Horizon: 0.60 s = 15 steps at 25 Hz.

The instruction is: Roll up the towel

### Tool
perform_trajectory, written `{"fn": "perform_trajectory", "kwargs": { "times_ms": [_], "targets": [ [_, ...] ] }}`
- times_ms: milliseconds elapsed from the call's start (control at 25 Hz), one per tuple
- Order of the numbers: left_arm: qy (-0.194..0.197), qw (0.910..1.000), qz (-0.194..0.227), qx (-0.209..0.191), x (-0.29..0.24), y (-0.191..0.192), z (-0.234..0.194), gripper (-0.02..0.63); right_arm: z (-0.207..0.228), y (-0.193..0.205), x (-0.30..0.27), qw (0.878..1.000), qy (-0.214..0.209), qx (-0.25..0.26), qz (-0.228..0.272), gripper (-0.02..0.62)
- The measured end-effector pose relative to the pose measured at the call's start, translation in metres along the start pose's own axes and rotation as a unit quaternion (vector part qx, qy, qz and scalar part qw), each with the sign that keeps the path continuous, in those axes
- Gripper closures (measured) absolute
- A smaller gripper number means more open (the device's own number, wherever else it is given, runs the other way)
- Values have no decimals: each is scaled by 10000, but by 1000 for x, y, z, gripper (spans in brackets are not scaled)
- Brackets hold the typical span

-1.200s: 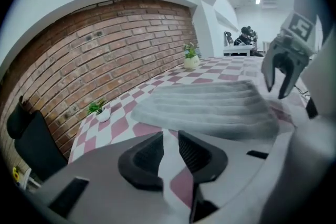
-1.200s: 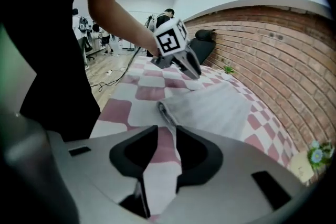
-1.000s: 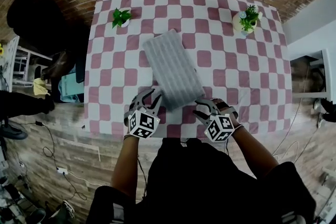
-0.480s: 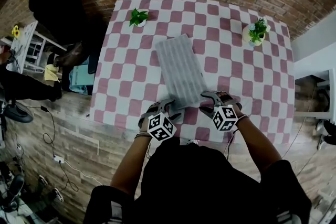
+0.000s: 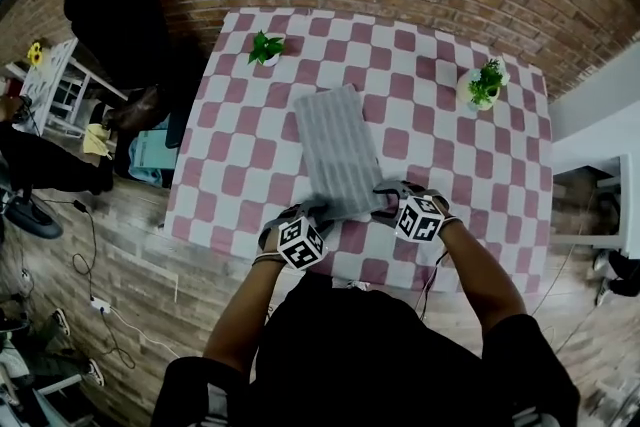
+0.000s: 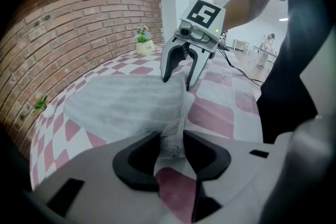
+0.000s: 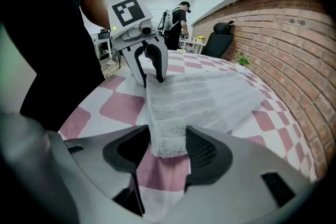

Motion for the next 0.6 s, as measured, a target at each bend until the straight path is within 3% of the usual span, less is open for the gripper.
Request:
{"fn": "perform_trajectory", "kwargs": {
  "times_ms": [80,320,440,600],
  "targets": [
    [-44,10000,23,-25,0,0,-5,494,4,1,1,9999,50,-56,90,410],
    [-79,9998,-10,-185,2,1,-2,520,-1,0,4,9998,196,3,38,485],
    [-11,9998,-38,-206,6,3,9,525,-14,-2,8,10000,53,79,-5,493],
    [366,9992,-64,-172,13,8,32,528,-47,-2,16,9995,-306,15,55,499]
  ]
}}
Point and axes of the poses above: the fingertips, and each gripper's own axes: x backward along the fingers, z to its right, y out of its underside, the point moved 4 cm from there along x, backward along the fingers, and after that the axes turned 1 degree about x, right-handed, at the moved point
